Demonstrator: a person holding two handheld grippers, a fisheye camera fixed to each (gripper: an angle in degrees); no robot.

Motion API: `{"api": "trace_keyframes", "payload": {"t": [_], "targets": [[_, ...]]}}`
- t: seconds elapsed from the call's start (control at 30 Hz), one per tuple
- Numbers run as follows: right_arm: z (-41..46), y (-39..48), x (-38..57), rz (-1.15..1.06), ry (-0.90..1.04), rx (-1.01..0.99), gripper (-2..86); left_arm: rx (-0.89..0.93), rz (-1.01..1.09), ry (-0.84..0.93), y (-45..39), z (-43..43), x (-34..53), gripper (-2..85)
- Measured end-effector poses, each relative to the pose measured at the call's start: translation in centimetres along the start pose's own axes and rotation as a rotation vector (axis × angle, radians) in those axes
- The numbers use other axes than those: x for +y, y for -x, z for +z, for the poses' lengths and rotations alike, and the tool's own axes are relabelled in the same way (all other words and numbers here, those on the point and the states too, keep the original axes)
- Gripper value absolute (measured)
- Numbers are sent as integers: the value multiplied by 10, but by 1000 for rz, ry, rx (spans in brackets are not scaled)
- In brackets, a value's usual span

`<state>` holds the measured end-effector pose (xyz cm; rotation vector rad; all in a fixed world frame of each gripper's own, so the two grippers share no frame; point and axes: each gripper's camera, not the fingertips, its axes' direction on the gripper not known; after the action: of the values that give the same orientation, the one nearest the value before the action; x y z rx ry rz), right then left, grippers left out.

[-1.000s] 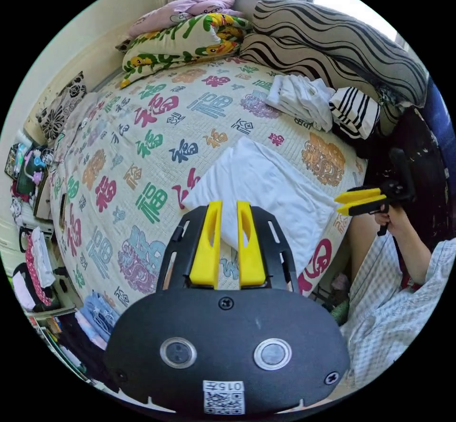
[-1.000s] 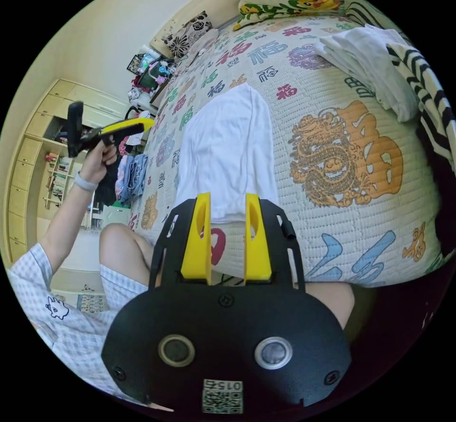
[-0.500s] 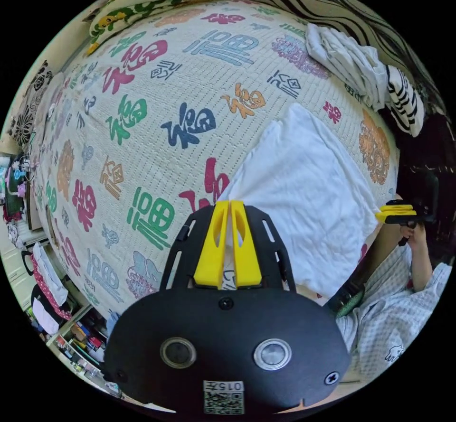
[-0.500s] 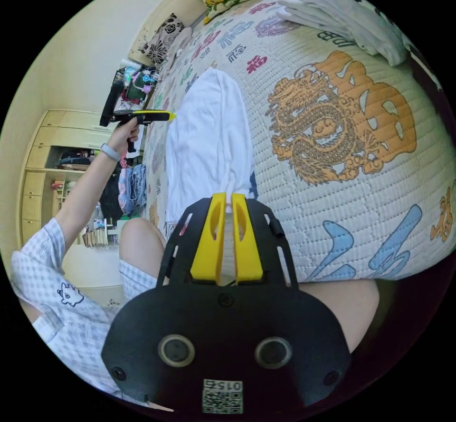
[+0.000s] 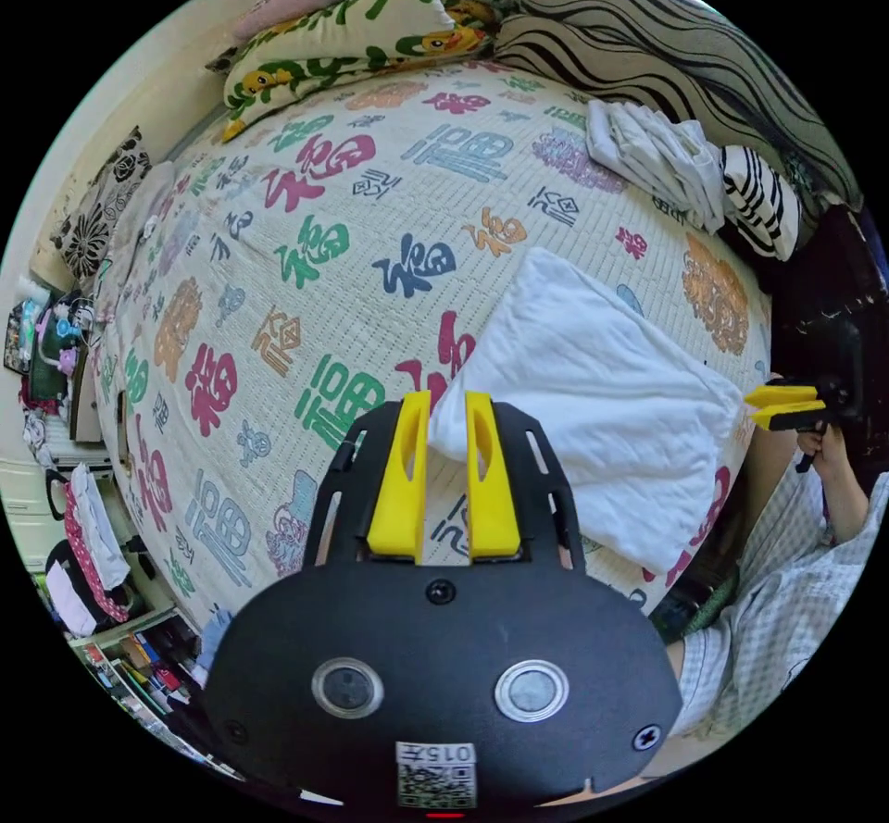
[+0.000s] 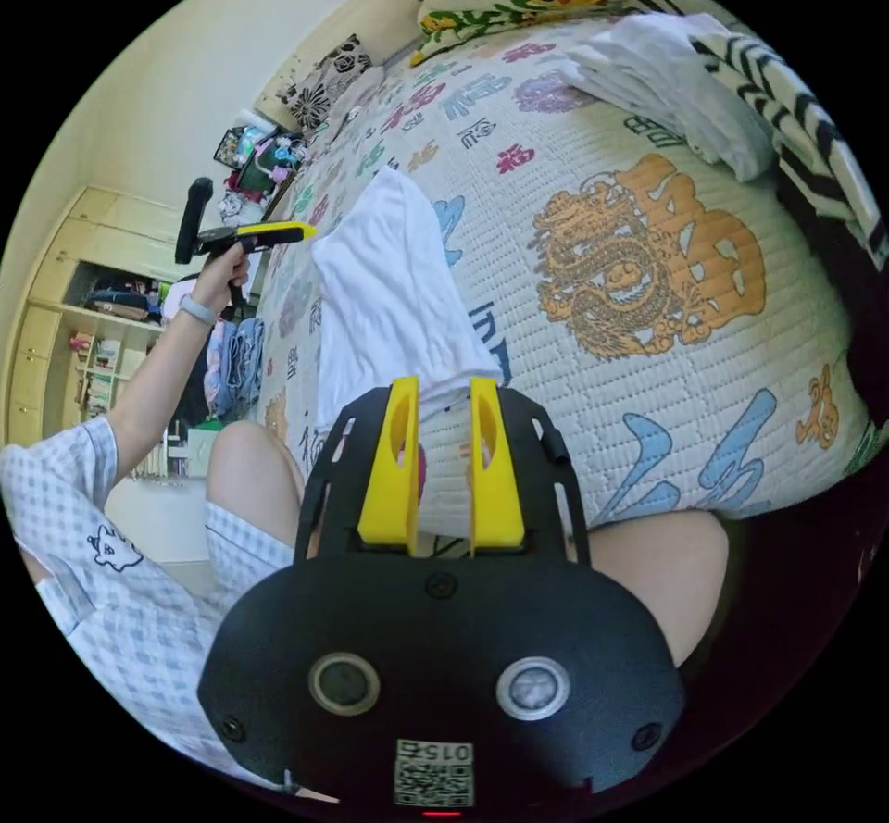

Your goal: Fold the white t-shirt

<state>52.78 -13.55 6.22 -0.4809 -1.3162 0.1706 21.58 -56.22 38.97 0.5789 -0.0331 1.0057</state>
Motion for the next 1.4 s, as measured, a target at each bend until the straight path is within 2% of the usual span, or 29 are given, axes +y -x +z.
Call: {"api": "trace_keyframes", "payload": {"t": [0.2,0.33,0.4,0.53,0.6,0.7,0.83,0.9,1.0,1.07,1.13,1.27,1.4], "targets": [[77,100,14,-365,146,47,102,9,40,98,10,35,11,65],[139,133,35,-494,264,286,44,137,-36,91,42,57,52,28],[141,144,47,-536,249,287,17,205,-51,154,56,77,62,4],[143,161,71,-595,235,288,7,122,-168,34,92,66,98,-6],[158,160,77,-581,258,314,11,78,-203,57,105,77,110,-6],[156,161,79,-523,241,274,30,134,-207,109,120,90,130,-1],[131,172,83,-482,116,210,69,230,-259,-17,134,75,180,41],[141,182,82,-514,141,177,76,310,-286,-15,145,87,188,54],[181,195,79,-567,230,285,76,416,-368,-60,165,107,197,39],[198,200,79,-594,283,358,51,393,-380,-18,172,119,202,15],[189,212,81,-653,256,346,23,386,-380,-65,180,109,218,3],[195,228,88,-775,243,418,13,360,-387,-97,196,97,245,-1],[213,230,78,-797,275,451,24,349,-414,-9,200,123,258,10]]}}
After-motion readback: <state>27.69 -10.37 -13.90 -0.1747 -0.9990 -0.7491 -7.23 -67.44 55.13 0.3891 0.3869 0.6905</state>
